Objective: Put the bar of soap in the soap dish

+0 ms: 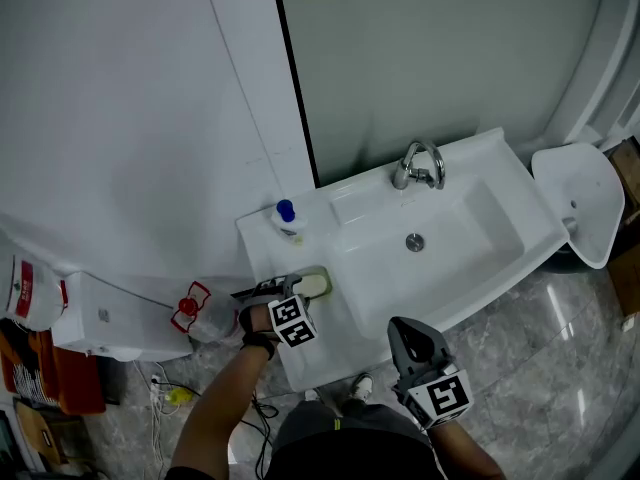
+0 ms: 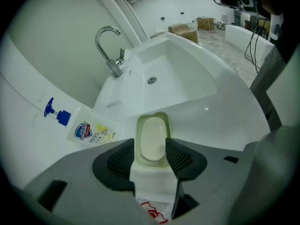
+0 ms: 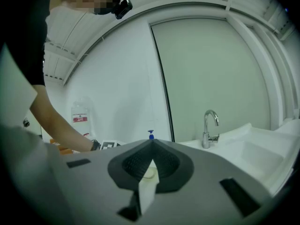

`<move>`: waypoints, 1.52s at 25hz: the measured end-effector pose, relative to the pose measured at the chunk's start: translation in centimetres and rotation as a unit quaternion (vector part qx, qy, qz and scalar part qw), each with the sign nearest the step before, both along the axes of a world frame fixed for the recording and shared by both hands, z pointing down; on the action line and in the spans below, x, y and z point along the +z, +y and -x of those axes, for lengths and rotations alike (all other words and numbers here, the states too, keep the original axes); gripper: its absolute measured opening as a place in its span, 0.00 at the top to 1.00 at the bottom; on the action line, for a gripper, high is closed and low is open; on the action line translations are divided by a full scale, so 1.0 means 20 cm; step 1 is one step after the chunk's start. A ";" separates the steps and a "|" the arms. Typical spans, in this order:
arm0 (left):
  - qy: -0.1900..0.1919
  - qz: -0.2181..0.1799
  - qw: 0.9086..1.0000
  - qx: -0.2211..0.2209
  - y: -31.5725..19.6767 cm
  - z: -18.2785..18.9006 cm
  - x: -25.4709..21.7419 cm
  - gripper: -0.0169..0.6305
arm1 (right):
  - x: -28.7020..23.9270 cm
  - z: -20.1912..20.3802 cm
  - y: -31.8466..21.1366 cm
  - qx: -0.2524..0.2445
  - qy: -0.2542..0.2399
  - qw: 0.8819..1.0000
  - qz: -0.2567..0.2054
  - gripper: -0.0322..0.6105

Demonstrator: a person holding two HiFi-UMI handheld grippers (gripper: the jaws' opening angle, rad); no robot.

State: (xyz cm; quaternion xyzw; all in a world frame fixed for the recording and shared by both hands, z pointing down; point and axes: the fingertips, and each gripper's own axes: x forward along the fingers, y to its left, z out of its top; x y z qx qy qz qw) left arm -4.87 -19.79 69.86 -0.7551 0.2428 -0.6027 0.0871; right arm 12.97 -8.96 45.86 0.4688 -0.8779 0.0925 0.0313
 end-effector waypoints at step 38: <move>0.253 -0.033 0.958 -0.127 0.04 0.12 -0.53 0.94 | -0.22 0.45 0.09 -0.024 0.019 0.999 -0.043 0.93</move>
